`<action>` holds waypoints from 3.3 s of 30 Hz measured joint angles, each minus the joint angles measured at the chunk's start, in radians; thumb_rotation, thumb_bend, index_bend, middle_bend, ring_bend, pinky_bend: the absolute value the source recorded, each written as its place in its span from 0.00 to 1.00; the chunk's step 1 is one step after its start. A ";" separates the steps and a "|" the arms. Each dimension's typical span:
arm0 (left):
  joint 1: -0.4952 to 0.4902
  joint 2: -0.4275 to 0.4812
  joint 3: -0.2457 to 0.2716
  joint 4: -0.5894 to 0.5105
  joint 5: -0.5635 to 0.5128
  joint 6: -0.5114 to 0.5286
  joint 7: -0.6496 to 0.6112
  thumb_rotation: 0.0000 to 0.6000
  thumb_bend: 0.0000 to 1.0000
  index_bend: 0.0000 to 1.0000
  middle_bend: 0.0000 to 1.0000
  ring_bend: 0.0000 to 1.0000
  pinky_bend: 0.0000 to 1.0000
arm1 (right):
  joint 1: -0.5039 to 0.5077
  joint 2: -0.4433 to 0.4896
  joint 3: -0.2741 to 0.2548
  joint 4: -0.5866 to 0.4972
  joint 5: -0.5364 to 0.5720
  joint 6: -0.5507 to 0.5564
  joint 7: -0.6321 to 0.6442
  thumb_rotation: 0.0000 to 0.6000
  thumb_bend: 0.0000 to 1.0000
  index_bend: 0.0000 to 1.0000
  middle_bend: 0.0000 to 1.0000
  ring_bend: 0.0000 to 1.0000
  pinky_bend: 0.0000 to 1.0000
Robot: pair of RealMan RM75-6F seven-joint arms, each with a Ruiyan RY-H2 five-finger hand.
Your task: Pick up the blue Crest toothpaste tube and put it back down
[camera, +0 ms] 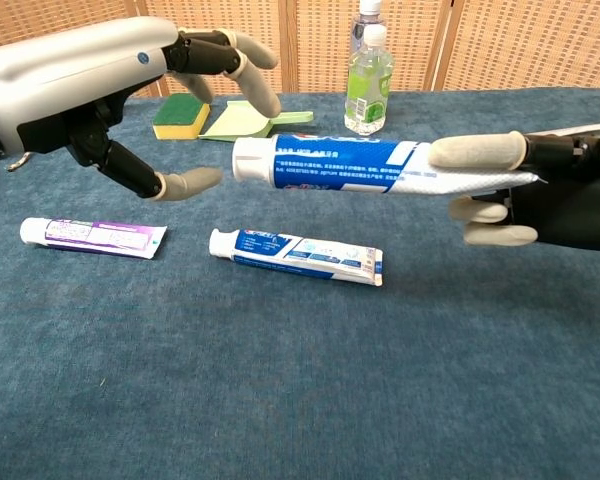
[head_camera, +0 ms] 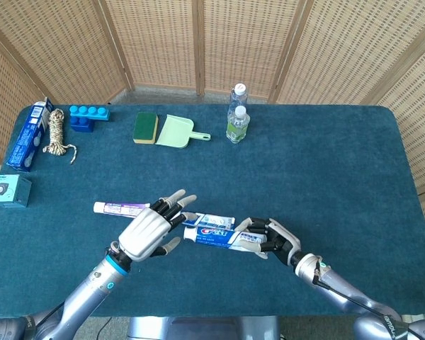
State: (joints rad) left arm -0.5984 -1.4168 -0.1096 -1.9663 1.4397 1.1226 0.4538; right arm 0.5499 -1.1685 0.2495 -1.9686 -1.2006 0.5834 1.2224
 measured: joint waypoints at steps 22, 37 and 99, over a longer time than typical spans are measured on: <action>-0.019 0.010 0.003 -0.013 -0.036 -0.014 -0.025 1.00 0.35 0.26 0.10 0.02 0.22 | -0.017 -0.011 0.040 -0.010 0.027 -0.025 -0.041 1.00 0.56 0.96 0.74 0.79 0.89; -0.034 0.039 -0.015 -0.089 -0.180 -0.043 -0.014 1.00 0.35 0.28 0.10 0.02 0.22 | -0.026 -0.023 0.044 -0.020 0.071 -0.014 -0.110 1.00 0.56 0.96 0.74 0.79 0.89; -0.074 0.033 -0.012 -0.090 -0.219 -0.033 -0.070 1.00 0.62 0.37 0.14 0.04 0.24 | -0.068 -0.023 0.099 -0.009 0.092 -0.098 -0.159 1.00 0.56 0.96 0.74 0.79 0.89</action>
State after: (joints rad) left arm -0.6720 -1.3841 -0.1214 -2.0558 1.2206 1.0898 0.3840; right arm 0.4820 -1.1918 0.3489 -1.9776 -1.1089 0.4856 1.0638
